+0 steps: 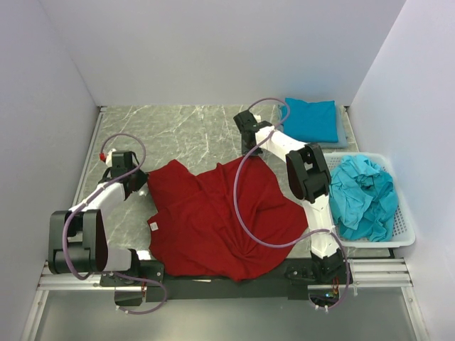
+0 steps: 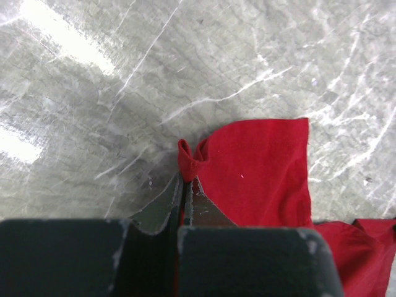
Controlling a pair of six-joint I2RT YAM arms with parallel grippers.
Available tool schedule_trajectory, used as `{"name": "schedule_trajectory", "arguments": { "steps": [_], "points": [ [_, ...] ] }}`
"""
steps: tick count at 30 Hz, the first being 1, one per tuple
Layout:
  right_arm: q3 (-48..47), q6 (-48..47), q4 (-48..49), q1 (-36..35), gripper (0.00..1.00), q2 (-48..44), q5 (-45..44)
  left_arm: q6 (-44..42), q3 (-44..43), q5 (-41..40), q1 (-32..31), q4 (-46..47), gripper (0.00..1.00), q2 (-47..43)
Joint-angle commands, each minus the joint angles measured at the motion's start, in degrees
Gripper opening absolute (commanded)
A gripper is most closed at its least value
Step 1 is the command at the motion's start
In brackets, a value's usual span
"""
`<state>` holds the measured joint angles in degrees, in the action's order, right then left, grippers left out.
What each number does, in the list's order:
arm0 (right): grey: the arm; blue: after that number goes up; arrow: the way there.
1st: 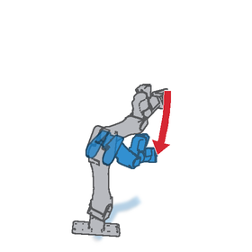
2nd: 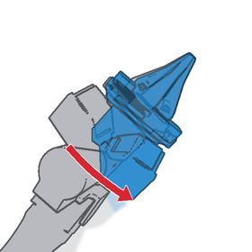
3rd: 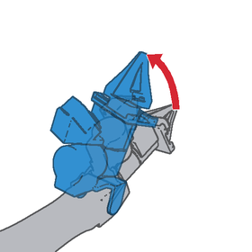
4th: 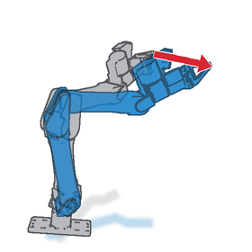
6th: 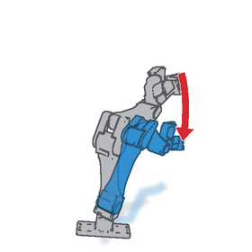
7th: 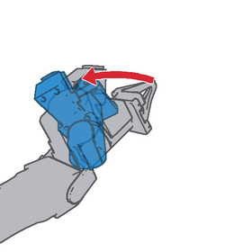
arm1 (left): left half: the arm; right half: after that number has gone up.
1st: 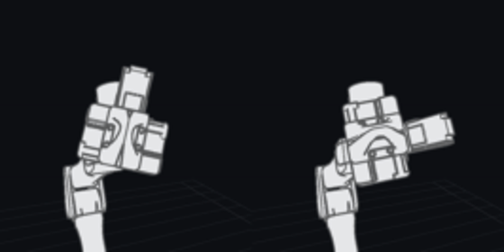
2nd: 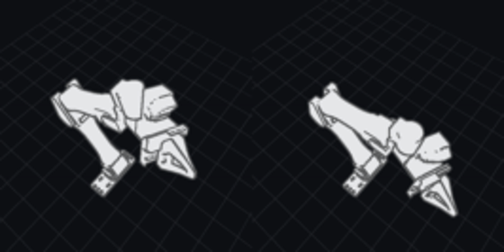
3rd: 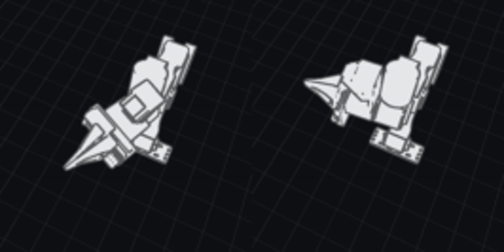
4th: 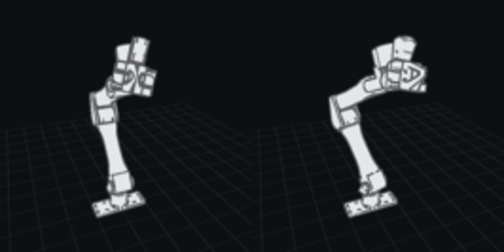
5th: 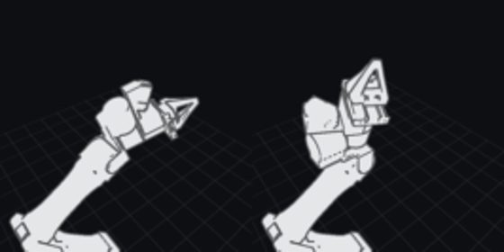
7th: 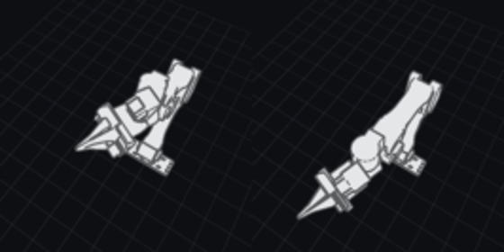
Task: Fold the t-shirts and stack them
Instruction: Flatten the tshirt out
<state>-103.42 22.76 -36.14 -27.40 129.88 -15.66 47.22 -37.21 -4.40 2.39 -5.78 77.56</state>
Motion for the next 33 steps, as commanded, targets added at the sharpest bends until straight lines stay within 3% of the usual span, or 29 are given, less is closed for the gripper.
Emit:
{"name": "schedule_trajectory", "arguments": {
  "steps": [1, 10, 14, 20, 28, 33],
  "points": [
    [2.6, -0.9, 3.1, -0.1, 0.00, -5.2, -4.2, -0.8, -2.8, -1.3, 0.0, -1.2, 0.00, -3.8],
    [10.2, -1.8, 8.3, -0.2, 0.00, -26.9, -10.1, 0.9, -6.4, 2.9, -0.1, 2.7, 0.01, -17.1],
    [8.6, -3.5, 6.9, -0.3, 0.00, -36.4, -11.7, -0.7, -11.0, 1.2, -0.1, 1.7, 0.01, -23.1],
    [7.1, -5.1, 4.4, -1.0, 0.00, -50.3, -14.5, -5.3, -23.7, 0.1, -0.1, -0.4, 0.01, -29.9],
    [1.6, -11.1, 2.9, -7.7, 0.00, -66.1, -18.4, -9.3, -44.2, 11.5, -0.1, -3.9, 0.01, -30.6],
    [-3.4, -12.1, 1.2, -9.7, 0.00, -74.2, -14.4, -10.2, -59.4, 9.1, -0.1, -7.8, 0.01, -31.3]
  ]
}}
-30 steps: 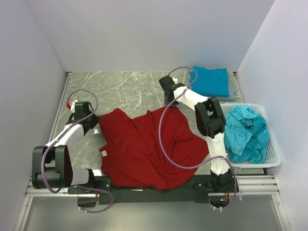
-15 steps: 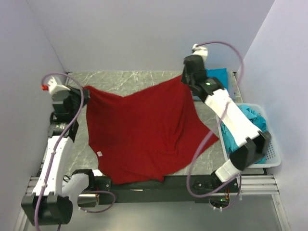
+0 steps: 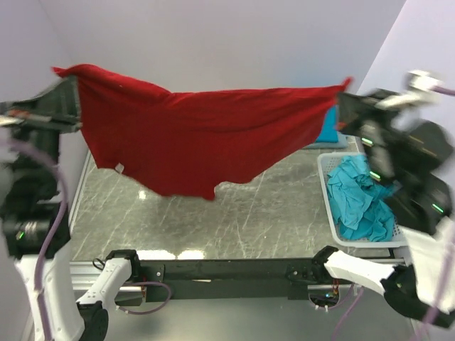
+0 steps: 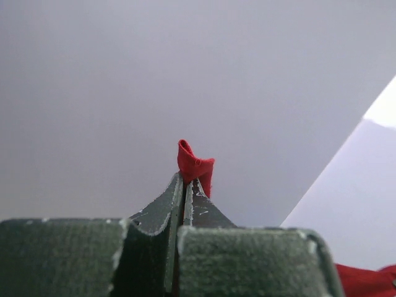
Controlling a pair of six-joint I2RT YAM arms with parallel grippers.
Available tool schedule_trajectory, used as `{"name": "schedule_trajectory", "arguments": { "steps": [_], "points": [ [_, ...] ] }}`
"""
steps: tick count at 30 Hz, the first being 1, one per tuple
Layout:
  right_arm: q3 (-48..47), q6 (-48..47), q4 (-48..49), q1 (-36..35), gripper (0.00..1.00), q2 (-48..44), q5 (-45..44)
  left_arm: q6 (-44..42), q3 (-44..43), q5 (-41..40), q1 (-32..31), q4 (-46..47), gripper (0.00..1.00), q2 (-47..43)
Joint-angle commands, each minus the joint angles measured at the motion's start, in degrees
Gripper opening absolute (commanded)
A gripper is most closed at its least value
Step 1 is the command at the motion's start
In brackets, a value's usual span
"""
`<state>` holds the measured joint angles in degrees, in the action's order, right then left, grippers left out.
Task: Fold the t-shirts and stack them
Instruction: Flatten the tshirt out
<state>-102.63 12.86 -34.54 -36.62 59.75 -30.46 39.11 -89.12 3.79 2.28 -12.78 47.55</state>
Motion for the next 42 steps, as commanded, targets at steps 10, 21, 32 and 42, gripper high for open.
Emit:
{"name": "schedule_trajectory", "arguments": {
  "steps": [10, 21, 32, 42],
  "points": [
    [-11.0, -0.7, -1.8, -0.3, 0.00, -11.7, 18.8, -6.8, -26.8, 5.3, 0.4, -4.0, 0.01, -2.8],
    [-9.6, -2.4, 2.0, -0.3, 0.00, -12.5, 14.3, -3.9, -32.2, 10.2, 2.0, 0.6, 0.01, 4.4],
    [8.8, -2.2, 15.8, 7.7, 0.00, 5.5, 1.8, -13.3, -2.0, -2.3, 1.9, 17.6, 0.01, 19.3],
    [4.1, 5.3, 20.1, 12.6, 0.19, 49.9, 14.9, -18.1, 10.4, -3.3, 2.2, 31.3, 0.67, 53.3]
  ]
}}
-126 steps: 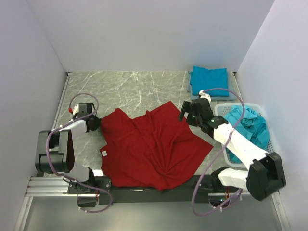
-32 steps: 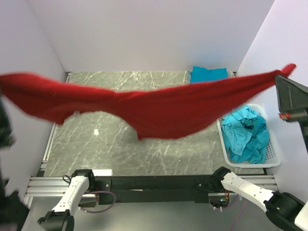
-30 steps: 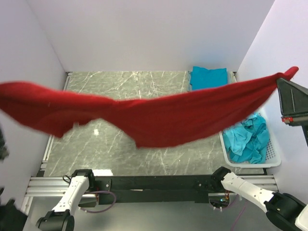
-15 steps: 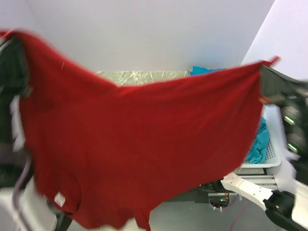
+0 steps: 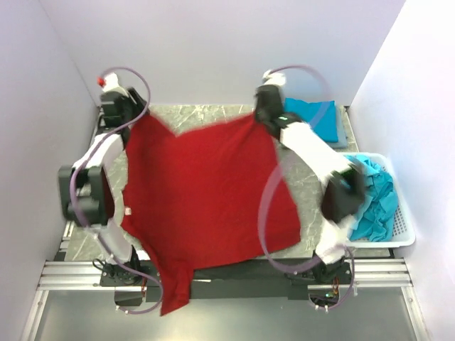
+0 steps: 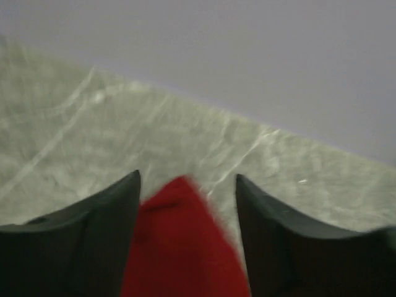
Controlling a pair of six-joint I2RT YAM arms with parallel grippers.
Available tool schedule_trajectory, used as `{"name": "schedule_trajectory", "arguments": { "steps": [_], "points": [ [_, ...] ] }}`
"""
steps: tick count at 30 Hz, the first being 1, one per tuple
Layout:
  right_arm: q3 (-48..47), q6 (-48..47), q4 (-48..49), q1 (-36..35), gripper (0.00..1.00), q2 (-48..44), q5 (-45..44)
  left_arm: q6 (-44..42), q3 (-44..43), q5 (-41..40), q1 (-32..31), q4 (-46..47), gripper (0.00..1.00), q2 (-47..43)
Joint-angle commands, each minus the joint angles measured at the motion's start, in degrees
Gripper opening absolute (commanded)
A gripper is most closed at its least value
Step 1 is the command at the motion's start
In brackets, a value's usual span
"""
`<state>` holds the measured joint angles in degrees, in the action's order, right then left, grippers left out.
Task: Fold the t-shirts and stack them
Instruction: Flatten the tshirt out
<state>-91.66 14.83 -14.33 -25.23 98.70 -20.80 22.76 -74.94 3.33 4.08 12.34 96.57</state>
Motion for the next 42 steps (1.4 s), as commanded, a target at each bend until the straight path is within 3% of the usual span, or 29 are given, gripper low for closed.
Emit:
{"name": "schedule_trajectory", "arguments": {
  "steps": [1, 2, 3, 5, 7, 12, 20, 24, 29, 34, 38, 42],
  "points": [
    [-10.6, 3.0, -2.4, 1.4, 0.27, 15.2, 5.5, -2.1, -7.2, -2.0, 0.5, 4.9, 0.71, 6.9],
    [-19.3, 3.0, -7.9, 1.4, 0.53, 19.0, 5.2, -2.7, -9.2, -1.4, 0.6, 3.3, 0.85, 9.2],
    [-23.2, 3.0, -10.4, 1.4, 0.61, 22.3, 3.8, -2.5, -10.7, -1.3, 0.6, 1.2, 0.95, 12.3],
    [-30.6, 2.1, -14.9, 1.4, 0.87, 28.6, 0.8, -1.4, -13.1, 0.1, 0.6, 0.8, 0.99, 13.5],
    [-30.7, 1.3, -14.4, 1.5, 0.88, 28.1, 0.5, -0.6, -14.2, 1.1, 0.6, -0.3, 0.99, 13.4],
    [-15.6, 2.3, -6.7, 1.4, 0.89, 16.1, 5.4, 3.0, -13.3, 4.0, 0.6, -5.9, 0.99, 7.8],
    [3.0, 5.5, -6.1, 1.0, 0.91, 4.2, 16.5, 9.0, 8.9, 2.6, 0.6, -10.3, 0.99, -14.2],
    [12.4, 6.4, -3.4, 0.0, 0.92, -1.2, 20.2, 11.5, 17.2, 5.4, 0.7, -20.1, 0.99, -24.7],
    [19.0, 7.1, -1.1, -1.1, 0.93, -2.0, 24.2, 23.2, 33.4, -3.1, 0.8, -16.9, 0.99, -35.5],
    [18.0, 8.4, -1.3, -1.9, 0.93, 3.3, 24.3, 24.2, 40.7, -8.4, 1.3, -14.6, 0.99, -38.7],
    [16.2, 9.4, -2.0, -1.9, 0.94, 7.0, 24.9, 24.4, 41.1, -10.3, 1.7, -19.0, 1.00, -34.4],
    [15.0, 10.6, -2.6, -1.8, 0.94, 10.5, 24.5, 25.8, 41.9, -5.9, 3.8, -15.4, 0.99, -30.6]
  ]
}}
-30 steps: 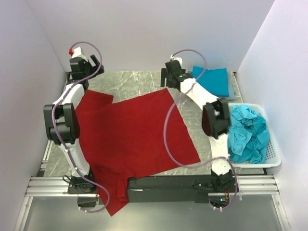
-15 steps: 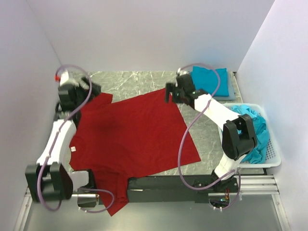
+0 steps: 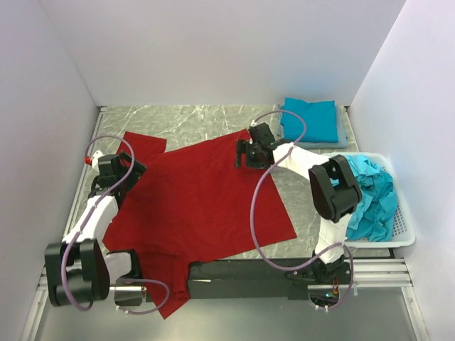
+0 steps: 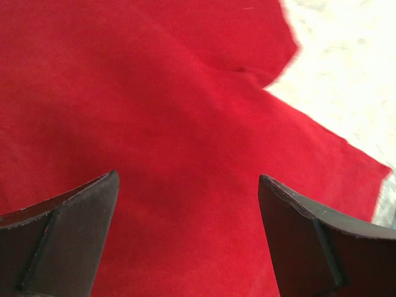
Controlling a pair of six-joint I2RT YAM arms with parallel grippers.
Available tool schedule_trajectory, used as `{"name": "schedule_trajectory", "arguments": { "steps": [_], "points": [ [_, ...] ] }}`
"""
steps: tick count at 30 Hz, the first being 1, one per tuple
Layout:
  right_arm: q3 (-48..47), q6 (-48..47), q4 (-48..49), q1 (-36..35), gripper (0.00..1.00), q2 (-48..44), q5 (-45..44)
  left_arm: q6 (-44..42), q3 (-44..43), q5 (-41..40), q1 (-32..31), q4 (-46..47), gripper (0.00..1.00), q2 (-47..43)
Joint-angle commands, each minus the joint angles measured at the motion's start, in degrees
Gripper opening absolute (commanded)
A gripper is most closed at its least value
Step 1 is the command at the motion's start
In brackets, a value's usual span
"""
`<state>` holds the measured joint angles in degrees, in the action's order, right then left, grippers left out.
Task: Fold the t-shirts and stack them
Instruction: Flatten the tshirt out
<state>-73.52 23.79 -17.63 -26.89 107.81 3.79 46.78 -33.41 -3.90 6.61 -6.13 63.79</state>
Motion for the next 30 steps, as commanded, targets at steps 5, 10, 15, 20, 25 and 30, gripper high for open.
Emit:
{"name": "schedule_trajectory", "arguments": {
  "steps": [5, 10, 15, 20, 25, 30],
  "points": [
    [-7.2, 2.1, -2.8, -0.1, 0.94, 5.6, -2.4, 0.6, -2.4, -0.5, 2.2, 4.7, 0.99, 8.2],
    [-9.3, 3.2, -5.1, 0.6, 0.94, 8.1, -3.7, -2.9, -8.8, 0.7, 3.0, 4.4, 0.99, 17.5],
    [-11.7, 3.1, -8.2, 1.9, 0.94, 11.0, -3.7, -4.1, -14.9, 5.1, 3.1, 4.5, 0.97, 27.3],
    [-14.0, 2.2, -11.4, 3.8, 0.94, 12.6, -4.8, -7.1, -22.6, 13.3, 3.1, 3.6, 0.94, 36.5],
    [-17.9, 2.0, -14.6, 6.8, 0.94, 15.3, -4.2, -7.7, -28.3, 18.0, 2.8, 3.3, 0.96, 43.4],
    [-24.2, 1.3, -17.7, 9.7, 0.94, 19.4, -4.1, -9.9, -39.5, 20.6, 0.7, 0.1, 0.97, 51.1]
  ]
}}
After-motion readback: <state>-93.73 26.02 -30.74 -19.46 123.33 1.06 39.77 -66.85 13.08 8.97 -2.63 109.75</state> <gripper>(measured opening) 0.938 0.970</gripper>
